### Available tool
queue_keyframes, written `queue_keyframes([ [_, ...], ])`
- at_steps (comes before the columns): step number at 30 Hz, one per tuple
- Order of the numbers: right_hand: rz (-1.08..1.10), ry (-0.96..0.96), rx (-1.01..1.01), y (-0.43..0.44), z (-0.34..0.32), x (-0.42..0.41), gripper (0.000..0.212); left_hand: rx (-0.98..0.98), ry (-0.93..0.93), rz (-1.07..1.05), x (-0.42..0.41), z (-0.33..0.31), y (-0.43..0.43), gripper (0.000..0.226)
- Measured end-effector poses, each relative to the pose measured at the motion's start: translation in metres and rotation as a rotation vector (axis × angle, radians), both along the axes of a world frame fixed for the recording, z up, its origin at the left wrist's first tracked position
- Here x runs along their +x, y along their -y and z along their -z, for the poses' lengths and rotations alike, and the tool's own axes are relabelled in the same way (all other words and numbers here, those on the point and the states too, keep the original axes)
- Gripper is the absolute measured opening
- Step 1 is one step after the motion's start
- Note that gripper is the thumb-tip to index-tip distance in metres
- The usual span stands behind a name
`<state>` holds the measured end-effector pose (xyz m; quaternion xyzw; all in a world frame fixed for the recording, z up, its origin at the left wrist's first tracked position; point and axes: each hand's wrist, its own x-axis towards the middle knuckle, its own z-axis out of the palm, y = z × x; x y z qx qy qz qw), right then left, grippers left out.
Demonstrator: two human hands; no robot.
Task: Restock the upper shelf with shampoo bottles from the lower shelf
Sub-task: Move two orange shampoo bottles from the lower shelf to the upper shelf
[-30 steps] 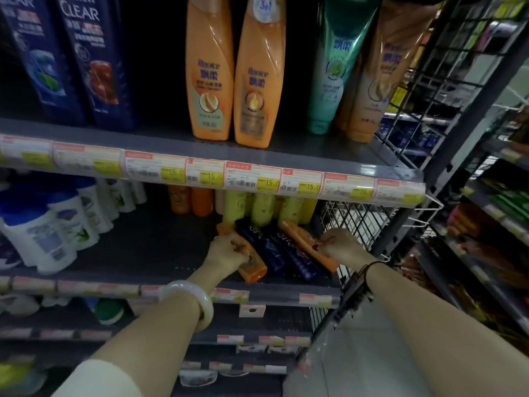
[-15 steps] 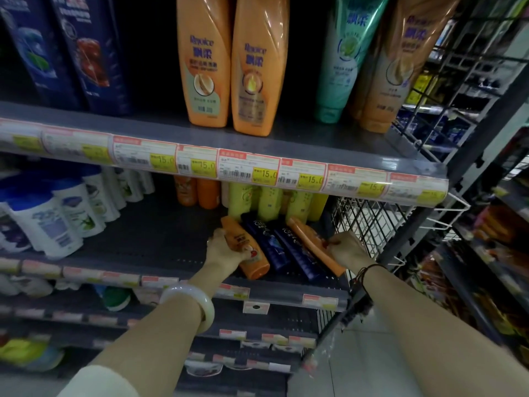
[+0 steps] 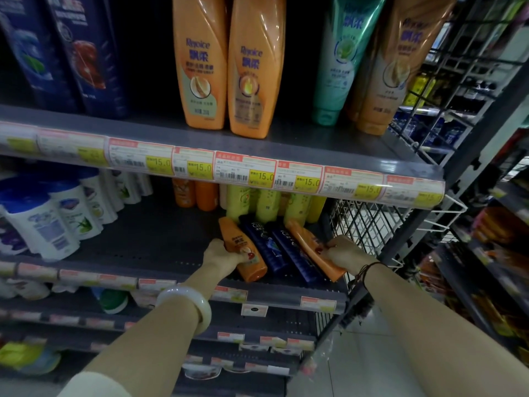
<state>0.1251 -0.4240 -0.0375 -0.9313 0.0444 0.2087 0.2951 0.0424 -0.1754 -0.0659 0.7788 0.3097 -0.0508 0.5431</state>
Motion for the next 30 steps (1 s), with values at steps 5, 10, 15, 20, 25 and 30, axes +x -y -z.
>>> queue_keyframes([
  [5,0.057,-0.06,0.045,0.002,0.004,-0.004,0.038,-0.116,0.023,-0.036,0.001,0.002,0.001,0.057],
  [10,0.076,-0.031,0.088,0.0,0.002,-0.011,0.03,-0.221,0.073,-0.074,-0.001,0.001,0.004,0.06],
  [15,0.102,0.013,0.087,-0.001,0.003,-0.02,0.043,-0.319,0.081,-0.097,-0.003,0.004,0.006,0.056],
  [20,0.122,0.056,0.138,-0.004,-0.009,-0.027,0.057,-0.275,0.102,-0.05,-0.008,-0.01,0.006,0.061],
  [25,0.179,0.05,0.275,-0.011,-0.029,-0.036,0.055,-0.303,0.131,0.017,-0.015,-0.028,0.001,0.082],
  [30,0.168,0.014,0.455,-0.027,-0.045,-0.058,0.042,-0.37,0.079,0.125,-0.024,-0.047,-0.012,0.064],
])
